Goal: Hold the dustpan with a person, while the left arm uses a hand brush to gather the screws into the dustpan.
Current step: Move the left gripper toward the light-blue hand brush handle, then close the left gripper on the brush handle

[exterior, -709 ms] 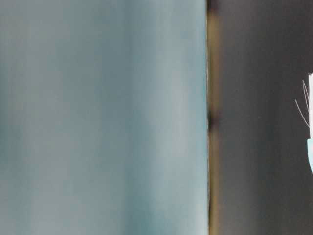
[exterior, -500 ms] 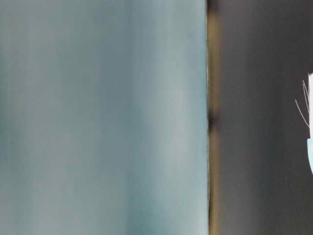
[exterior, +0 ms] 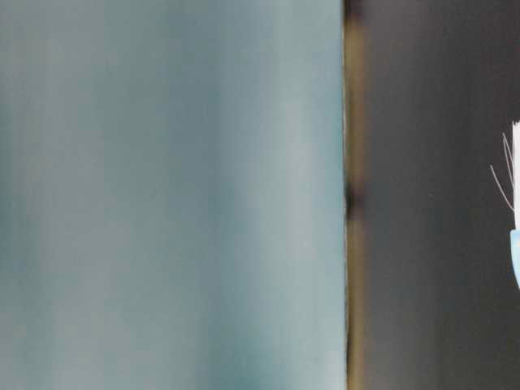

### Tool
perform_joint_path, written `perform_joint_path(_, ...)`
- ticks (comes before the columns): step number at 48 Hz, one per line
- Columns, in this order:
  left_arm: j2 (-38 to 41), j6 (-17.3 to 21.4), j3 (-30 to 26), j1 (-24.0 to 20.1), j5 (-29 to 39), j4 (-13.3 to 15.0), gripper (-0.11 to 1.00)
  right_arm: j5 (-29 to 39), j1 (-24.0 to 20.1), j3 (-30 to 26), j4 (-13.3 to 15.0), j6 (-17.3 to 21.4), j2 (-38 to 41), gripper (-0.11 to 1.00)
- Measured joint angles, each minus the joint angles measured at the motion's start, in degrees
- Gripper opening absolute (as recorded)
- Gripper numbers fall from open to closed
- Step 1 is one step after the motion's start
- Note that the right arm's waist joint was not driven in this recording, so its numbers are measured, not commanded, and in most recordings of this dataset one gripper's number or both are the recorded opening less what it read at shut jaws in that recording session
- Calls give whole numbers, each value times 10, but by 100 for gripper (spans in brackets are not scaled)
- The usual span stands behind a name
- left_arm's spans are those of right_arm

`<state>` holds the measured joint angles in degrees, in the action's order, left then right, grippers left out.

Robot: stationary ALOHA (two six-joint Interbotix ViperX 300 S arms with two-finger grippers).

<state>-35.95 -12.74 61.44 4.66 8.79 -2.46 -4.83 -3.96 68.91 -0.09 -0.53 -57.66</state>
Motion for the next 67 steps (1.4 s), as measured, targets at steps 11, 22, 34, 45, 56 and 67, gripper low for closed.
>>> perform_joint_path(11,79,-4,-9,0,-11,0,44,4,0,7,0,0,-12,1)
perform_joint_path(22,163,-4,8,19,-122,0,90,4,0,9,0,0,-29,1)
perform_joint_path(34,272,-16,39,31,-362,-1,89,4,1,24,0,1,-37,1)
perform_joint_path(45,370,4,34,22,-446,-1,89,4,1,28,0,1,-39,1)
perform_joint_path(56,424,18,24,18,-473,0,89,4,1,31,0,4,-40,1)
perform_joint_path(67,459,20,1,24,-477,0,89,4,1,33,0,4,-41,1)
